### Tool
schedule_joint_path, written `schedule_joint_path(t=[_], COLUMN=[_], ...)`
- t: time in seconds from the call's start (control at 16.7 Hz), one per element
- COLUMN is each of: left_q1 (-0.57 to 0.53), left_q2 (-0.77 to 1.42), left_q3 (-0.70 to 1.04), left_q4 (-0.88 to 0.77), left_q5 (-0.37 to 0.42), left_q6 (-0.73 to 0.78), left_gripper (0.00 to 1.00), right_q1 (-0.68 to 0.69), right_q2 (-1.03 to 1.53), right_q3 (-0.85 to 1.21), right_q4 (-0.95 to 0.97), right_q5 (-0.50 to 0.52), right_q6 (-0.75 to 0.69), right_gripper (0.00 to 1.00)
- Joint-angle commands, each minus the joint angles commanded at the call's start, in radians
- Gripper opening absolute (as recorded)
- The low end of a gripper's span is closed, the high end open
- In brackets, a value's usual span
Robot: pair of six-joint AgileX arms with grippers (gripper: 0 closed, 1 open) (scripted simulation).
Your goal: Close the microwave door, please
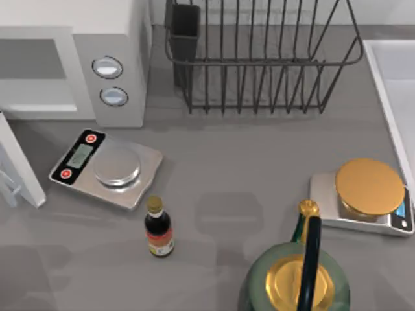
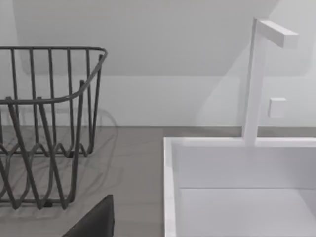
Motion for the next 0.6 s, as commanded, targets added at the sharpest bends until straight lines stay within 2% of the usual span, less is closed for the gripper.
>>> schedule_joint_path(t=[0.36,0.6], left_q1=[-0.021,-0.171], left_q2=[-0.011,-0.069], left_q3=[-0.011,-0.048], left_q4=[0.002,0.009], left_q5=[-0.015,-0.118], left_q6=[-0.023,-0.139], left_gripper=[0.00,0.00], right_q1=[0.000,0.000], right_q2=[0.000,0.000], right_q3=[0.000,0.000], right_q4=[0.000,0.000], right_q5=[0.000,0.000], right_q6=[0.000,0.000], right_gripper=[1.00,1.00])
